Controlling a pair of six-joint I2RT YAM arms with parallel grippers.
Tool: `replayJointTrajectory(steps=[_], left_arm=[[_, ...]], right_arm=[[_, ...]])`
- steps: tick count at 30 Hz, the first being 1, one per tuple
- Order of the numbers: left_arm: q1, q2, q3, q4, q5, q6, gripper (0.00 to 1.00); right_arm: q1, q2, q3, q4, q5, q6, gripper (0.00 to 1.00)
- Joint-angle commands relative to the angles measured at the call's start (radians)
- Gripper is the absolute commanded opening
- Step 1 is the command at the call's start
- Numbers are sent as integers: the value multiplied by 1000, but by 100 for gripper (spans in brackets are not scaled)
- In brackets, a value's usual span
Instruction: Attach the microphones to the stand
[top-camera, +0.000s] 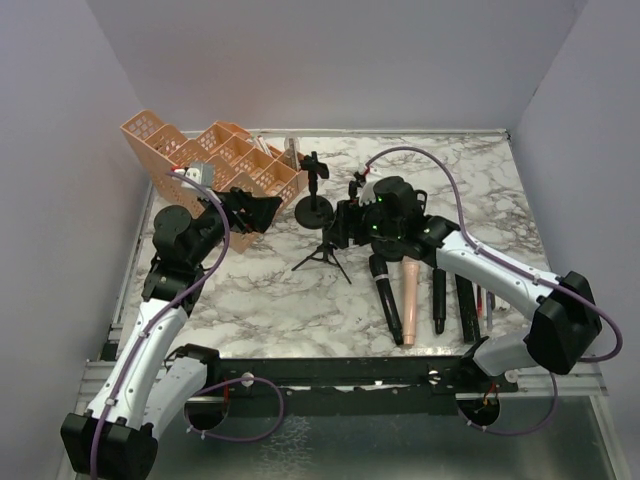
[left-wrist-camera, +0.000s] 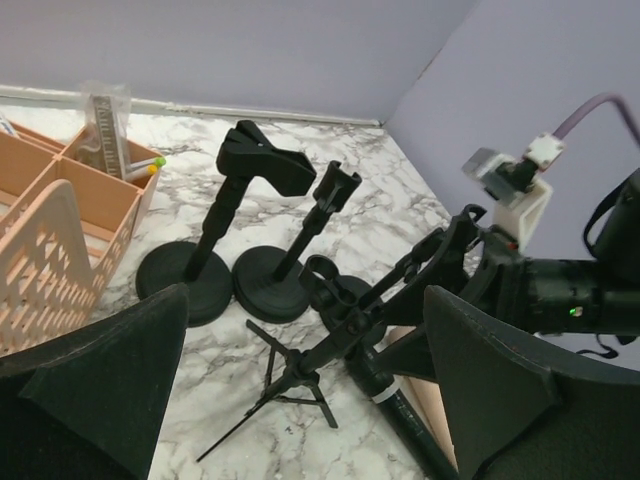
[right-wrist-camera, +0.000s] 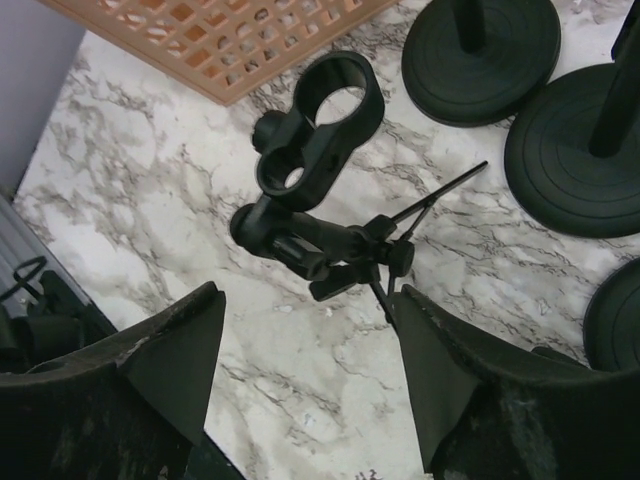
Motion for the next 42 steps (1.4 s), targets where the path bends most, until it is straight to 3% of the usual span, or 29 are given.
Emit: replayJointTrajectory(steps=[1,13,20,24,28,32,42], left_arm=[[4,-2,-31,117,69,-58,99],[4,-3,-67,125,111,-78,99],[3,-26,-92,85,175,-77,94],[1,-26,-112,77,179,-83,90],[-1,-13,-163,66,61,-154,90],[-27,17,-236,150,65,-226,90],[-300,90,-265,179,-74,-97,86]], right_arm=[[4,34,-82,157,-37,-24,69],[4,75,-176,360,-99,-52,38],[4,59,-188,386,-103,-55,30],[4,48,-182,380,-120,-50,10],[4,21,-191,385,-105,-15,8],[4,-12,-199,386,-99,29,7],[2,-54,-92,224,-143,150,3]])
